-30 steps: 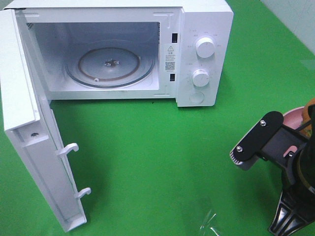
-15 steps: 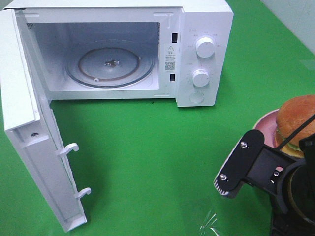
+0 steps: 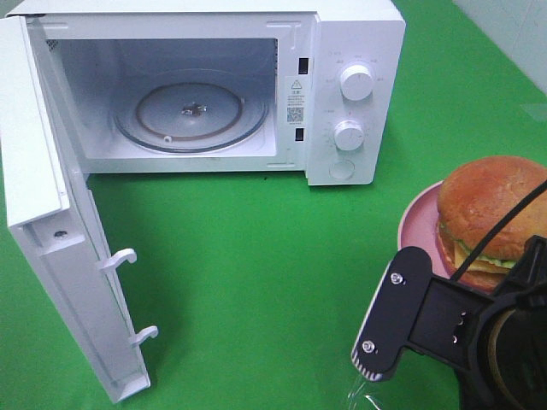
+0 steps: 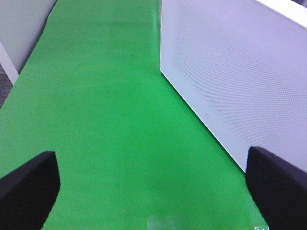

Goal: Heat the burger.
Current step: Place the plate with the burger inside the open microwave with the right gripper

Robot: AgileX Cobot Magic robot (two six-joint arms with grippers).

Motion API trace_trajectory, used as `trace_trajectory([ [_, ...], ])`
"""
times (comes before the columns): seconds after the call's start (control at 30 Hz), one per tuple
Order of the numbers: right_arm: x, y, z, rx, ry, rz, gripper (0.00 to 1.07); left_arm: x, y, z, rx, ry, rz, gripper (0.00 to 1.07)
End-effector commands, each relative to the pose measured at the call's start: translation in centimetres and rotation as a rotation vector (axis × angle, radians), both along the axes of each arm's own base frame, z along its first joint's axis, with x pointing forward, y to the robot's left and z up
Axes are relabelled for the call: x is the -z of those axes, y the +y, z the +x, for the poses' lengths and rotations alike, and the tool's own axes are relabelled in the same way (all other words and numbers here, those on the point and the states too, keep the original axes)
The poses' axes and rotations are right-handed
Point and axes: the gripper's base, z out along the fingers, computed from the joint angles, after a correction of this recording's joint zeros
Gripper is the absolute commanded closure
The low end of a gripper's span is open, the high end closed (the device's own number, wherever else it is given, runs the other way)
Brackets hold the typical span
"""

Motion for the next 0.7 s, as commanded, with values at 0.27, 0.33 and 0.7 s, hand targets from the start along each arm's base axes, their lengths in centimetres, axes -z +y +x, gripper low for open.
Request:
trace_trajectory([
  [0.27,-0.4,0.5,0.6,-0.209,-0.042,-0.048,1.07,0.0,0.0,-0.3,0.005,-0.033,-0.004,0.09],
  [0.33,-0.3,0.8,0.6,-0.247,-0.031,-0.035,1.07,0.0,0.0,-0.3,0.005,-0.033,-0.004,0.09],
  [0.7,-0.4,1.6,0.9,-0.458,-0.035,-0.081,1.07,0.0,0.0,-0.3,0.005,-0.033,-0.004,0.09],
])
